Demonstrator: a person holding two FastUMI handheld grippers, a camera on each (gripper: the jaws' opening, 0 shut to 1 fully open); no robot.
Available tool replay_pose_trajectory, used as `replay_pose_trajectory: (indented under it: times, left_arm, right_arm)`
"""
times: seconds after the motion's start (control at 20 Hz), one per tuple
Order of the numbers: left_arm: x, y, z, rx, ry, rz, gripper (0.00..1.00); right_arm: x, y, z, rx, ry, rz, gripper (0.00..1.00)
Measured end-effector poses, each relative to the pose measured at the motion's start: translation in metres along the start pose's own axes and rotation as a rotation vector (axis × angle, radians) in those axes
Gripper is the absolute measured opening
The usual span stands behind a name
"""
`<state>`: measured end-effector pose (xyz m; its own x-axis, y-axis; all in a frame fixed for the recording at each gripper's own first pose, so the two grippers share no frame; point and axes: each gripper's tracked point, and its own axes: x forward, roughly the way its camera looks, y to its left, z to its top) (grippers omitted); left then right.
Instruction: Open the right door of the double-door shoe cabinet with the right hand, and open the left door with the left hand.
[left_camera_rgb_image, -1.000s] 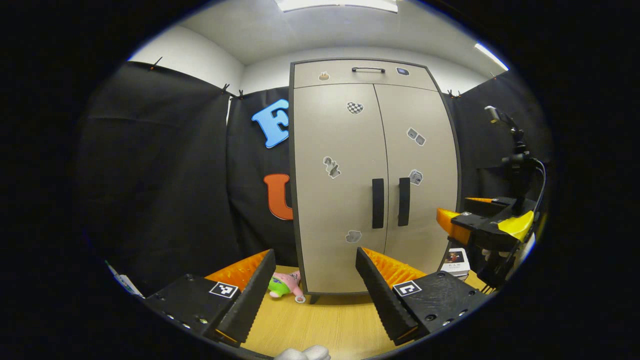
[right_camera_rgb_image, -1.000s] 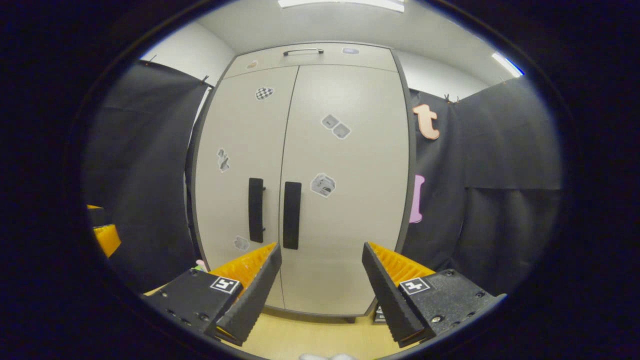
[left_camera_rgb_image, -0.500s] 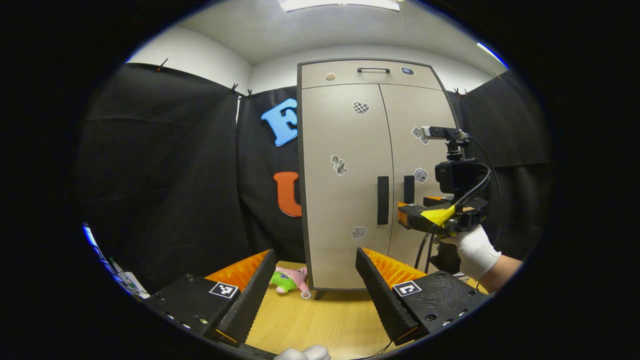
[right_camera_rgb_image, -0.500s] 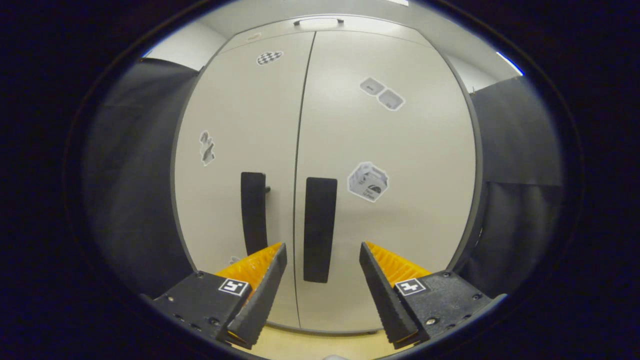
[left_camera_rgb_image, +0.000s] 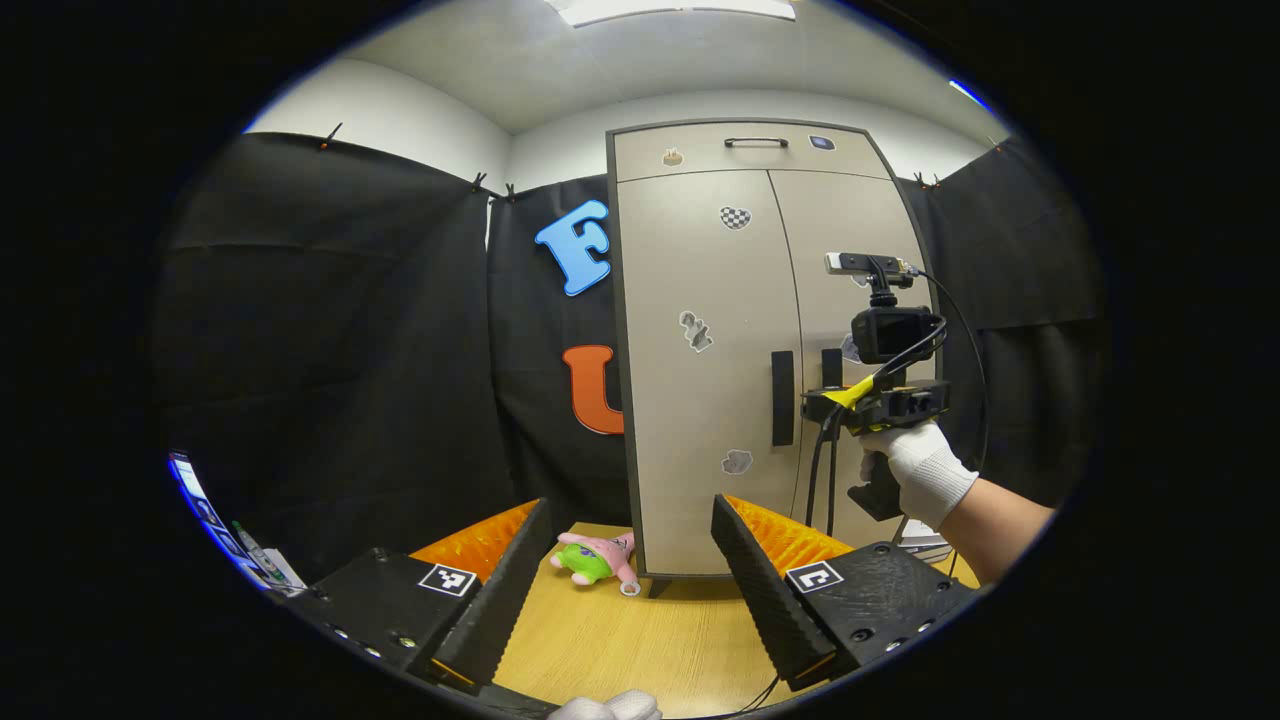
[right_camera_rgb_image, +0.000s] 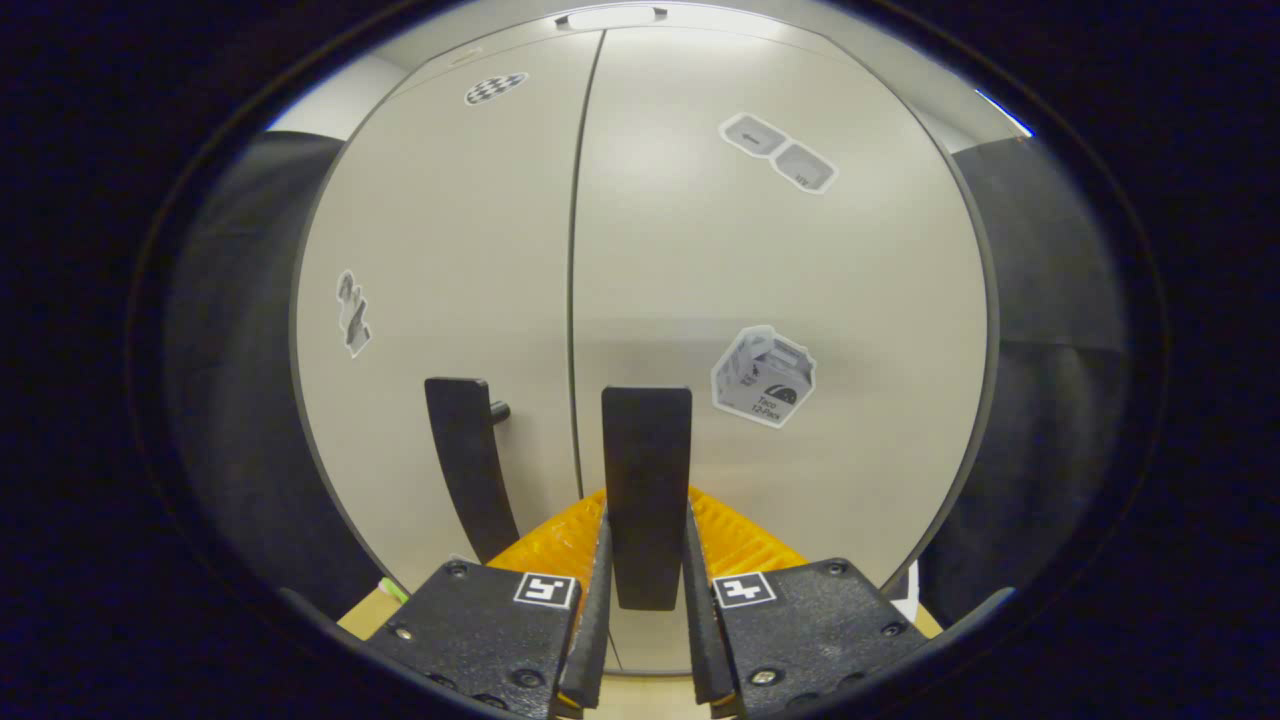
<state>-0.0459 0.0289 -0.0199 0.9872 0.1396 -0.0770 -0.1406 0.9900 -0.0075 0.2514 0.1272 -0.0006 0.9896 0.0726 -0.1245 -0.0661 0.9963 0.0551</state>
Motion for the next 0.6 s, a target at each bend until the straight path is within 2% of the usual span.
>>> replay_pose_trajectory:
  times: [0.2, 0.35, 0.6]
  left_arm:
    - [-0.002, 0.007, 0.002, -0.011, -0.01, -0.005, 0.96]
    - [-0.002, 0.011, 0.003, -0.02, -0.017, -0.018, 0.96]
    - [0.012, 0.016, 0.004, -0.033, -0.032, -0.062, 0.96]
  right_arm:
    - [-0.001, 0.0, -0.001, 0.0, 0.012, 0.022, 0.33]
    - [-0.003, -0.001, -0.002, -0.016, 0.01, 0.054, 0.27]
    - [-0.035, -0.005, -0.008, -0.036, 0.022, 0.107, 0.21]
